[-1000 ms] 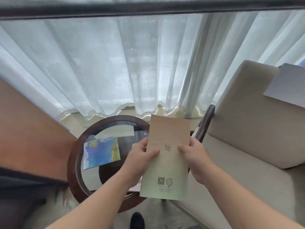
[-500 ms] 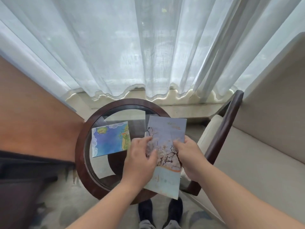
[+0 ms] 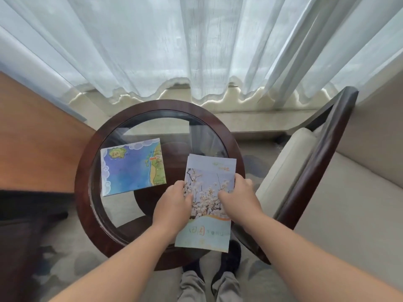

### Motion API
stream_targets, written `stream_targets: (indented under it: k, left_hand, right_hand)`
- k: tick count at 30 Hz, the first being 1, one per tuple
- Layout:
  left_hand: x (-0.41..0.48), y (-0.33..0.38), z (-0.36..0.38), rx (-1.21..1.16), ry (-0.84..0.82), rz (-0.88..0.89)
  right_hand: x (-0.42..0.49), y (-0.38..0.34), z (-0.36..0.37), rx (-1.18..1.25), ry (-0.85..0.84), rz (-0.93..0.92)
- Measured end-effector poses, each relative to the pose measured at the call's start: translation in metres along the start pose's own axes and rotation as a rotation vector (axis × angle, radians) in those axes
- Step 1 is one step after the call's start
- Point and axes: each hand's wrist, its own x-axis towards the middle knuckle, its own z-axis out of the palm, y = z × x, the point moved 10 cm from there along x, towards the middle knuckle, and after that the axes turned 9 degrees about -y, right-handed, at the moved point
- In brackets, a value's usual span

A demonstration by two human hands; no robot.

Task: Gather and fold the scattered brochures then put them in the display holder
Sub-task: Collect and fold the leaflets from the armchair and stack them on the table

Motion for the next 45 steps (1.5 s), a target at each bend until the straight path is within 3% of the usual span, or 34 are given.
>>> stream_targets:
  k: [16,20,23,25,28,30,33,39,45]
  left_hand:
    - [0.026,-0.006,0.024,0.029,0.024,0.007]
    - [0.027,-0.011,0.026,0.052,0.033,-0.008]
    - [0.026,-0.010,0.024,0.074,0.033,-0.019]
    - [0.023,-0.001,0.016,0.149,0.099,0.028]
    - [0.023,0.036,0.012,0.292,0.218,0.255]
    - [0.036,0.059,0.026,0.358,0.160,0.370]
    - [0.060,0.061,0.055,0.507,0.019,0.373]
    - [0.050,0.032,0.079,0.678,0.034,0.412]
    - [0.020,0.007,0.090,0.793,-0.047,0.428]
  right_hand:
    - [0.039,0.012,0.007,-0.302,0.044,0.058]
    - [0.040,0.011,0.003,-0.385,0.075,-0.009]
    - [0.036,-0.004,-0.002,-0.575,0.134,-0.185]
    - [0.039,-0.013,-0.001,-0.729,0.120,-0.289]
    - [0.051,-0.008,0.004,-0.806,-0.004,-0.286]
    - [0.056,-0.005,0.006,-0.813,-0.039,-0.285]
    - [0.058,-0.002,0.006,-0.836,-0.014,-0.298]
    - [0.059,0.007,0.000,-0.892,0.035,-0.275]
    - [0.062,0.017,0.004,-0.890,-0.086,-0.248]
